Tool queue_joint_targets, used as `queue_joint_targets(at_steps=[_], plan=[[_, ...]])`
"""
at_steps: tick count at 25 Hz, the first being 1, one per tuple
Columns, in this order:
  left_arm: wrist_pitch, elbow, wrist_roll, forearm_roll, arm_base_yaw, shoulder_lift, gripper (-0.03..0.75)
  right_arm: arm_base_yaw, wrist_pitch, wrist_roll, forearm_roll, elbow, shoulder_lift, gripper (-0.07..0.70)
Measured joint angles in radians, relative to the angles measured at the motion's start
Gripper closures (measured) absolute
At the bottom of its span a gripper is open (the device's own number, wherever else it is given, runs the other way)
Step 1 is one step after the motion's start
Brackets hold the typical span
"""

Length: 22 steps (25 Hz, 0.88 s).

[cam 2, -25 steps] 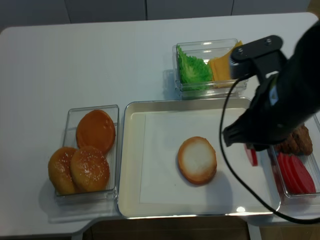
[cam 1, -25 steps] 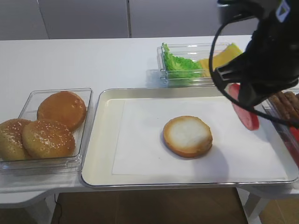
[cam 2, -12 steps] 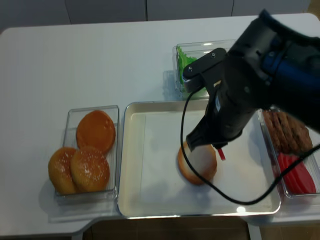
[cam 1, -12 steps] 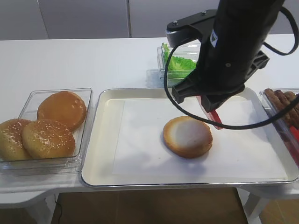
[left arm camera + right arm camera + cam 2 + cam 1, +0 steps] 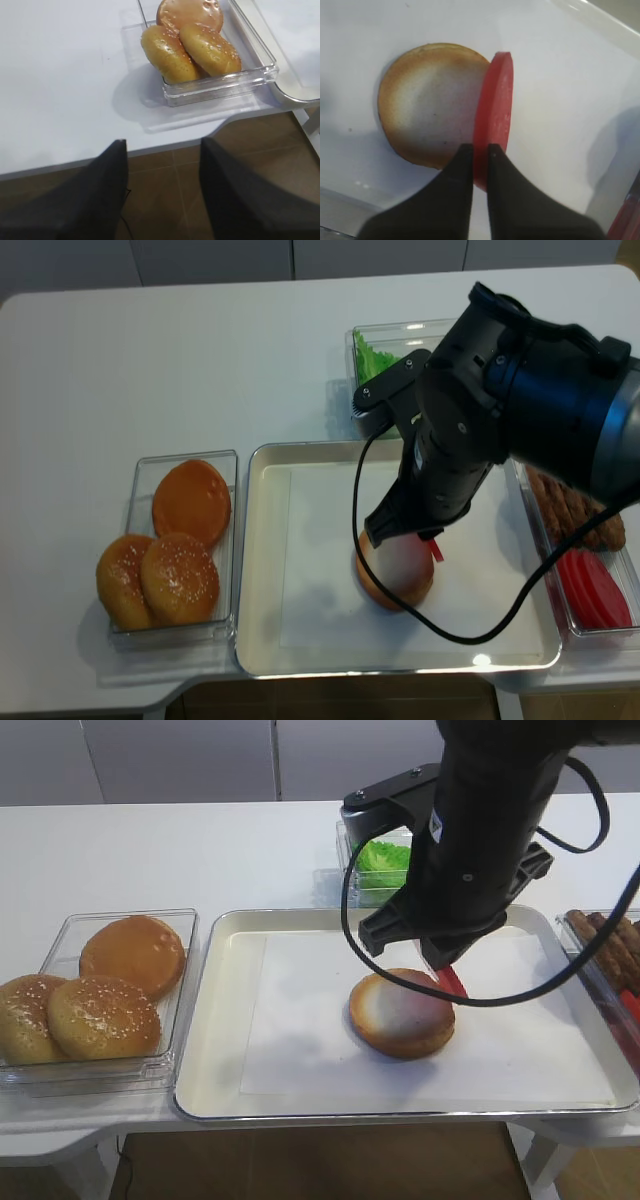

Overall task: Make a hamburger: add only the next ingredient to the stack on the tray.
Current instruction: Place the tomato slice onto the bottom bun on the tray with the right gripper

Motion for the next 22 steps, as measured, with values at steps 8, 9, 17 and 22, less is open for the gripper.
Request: queue_joint_targets(at_steps=[8, 9, 17, 22], plan=[[0.0, 0.0, 0.0, 0.0, 0.0, 0.0, 0.365, 0.0, -0.028, -0.004, 0.002, 0.0, 0.0, 0.584], [0.0, 0.0, 0.0, 0.0, 0.0, 0.0, 0.365, 0.0, -0.03, -0.004, 0.002, 0.0, 0.002, 0.584], [0.0, 0.0, 0.0, 0.0, 0.0, 0.0, 0.365, 0.0, -0.032, -0.009, 0.002, 0.0, 0.021, 0.584], [0.0, 0.0, 0.0, 0.0, 0.0, 0.0, 0.365, 0.0, -0.026, -0.009, 0.004, 0.0, 0.022, 0.584]])
